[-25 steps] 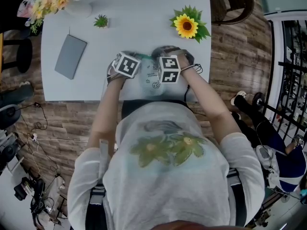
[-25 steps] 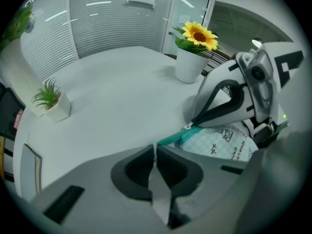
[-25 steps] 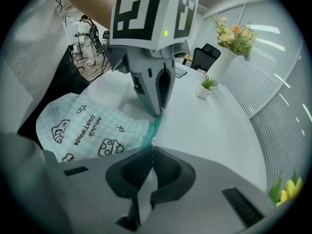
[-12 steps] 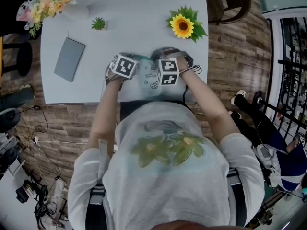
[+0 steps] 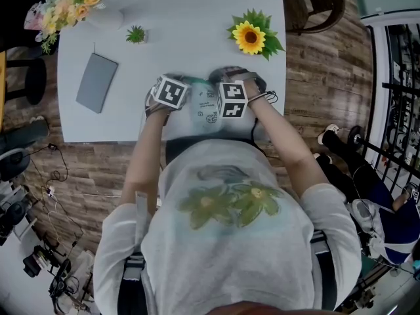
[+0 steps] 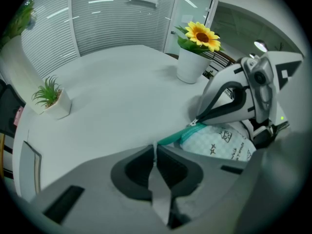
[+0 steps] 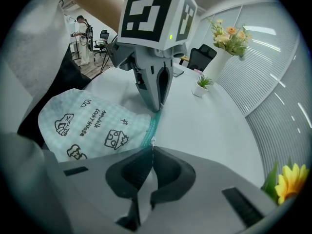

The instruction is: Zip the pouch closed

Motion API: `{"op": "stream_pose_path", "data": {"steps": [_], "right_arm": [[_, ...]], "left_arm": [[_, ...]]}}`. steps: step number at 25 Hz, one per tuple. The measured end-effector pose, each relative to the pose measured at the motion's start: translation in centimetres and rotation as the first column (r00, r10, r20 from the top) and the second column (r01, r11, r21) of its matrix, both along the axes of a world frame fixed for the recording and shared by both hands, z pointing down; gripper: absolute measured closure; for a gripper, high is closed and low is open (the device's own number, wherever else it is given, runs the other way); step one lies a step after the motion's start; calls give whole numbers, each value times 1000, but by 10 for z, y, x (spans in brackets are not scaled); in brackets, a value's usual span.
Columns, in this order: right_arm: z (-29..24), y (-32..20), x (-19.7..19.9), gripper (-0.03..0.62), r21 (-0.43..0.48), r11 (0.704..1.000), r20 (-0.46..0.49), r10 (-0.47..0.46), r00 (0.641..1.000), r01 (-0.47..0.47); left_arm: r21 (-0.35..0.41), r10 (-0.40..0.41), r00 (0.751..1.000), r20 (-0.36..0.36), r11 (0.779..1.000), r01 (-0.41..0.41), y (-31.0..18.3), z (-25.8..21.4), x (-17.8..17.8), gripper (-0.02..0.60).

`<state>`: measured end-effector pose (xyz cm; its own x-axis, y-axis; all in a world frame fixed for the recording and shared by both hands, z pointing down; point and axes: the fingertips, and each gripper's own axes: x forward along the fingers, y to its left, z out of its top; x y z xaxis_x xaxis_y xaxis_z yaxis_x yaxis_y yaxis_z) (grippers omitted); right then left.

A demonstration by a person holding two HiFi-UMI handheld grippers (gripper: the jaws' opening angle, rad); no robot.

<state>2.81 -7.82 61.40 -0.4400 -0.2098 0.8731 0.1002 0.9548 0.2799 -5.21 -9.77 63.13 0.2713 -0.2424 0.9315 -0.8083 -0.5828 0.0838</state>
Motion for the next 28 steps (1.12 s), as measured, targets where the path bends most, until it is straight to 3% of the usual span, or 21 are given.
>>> {"op": "stream_pose_path", "data": {"steps": [21, 28], "right_arm": [[-3, 1, 10, 576, 5, 999, -2, 32, 999, -32], [0, -1, 15, 576, 57, 998, -76, -9, 997, 14]], "left_arm": [[11, -20, 1000, 0, 1000, 20, 0, 0, 1, 555], [-12, -24, 999, -24, 1000, 23, 5, 6, 5, 555]]}}
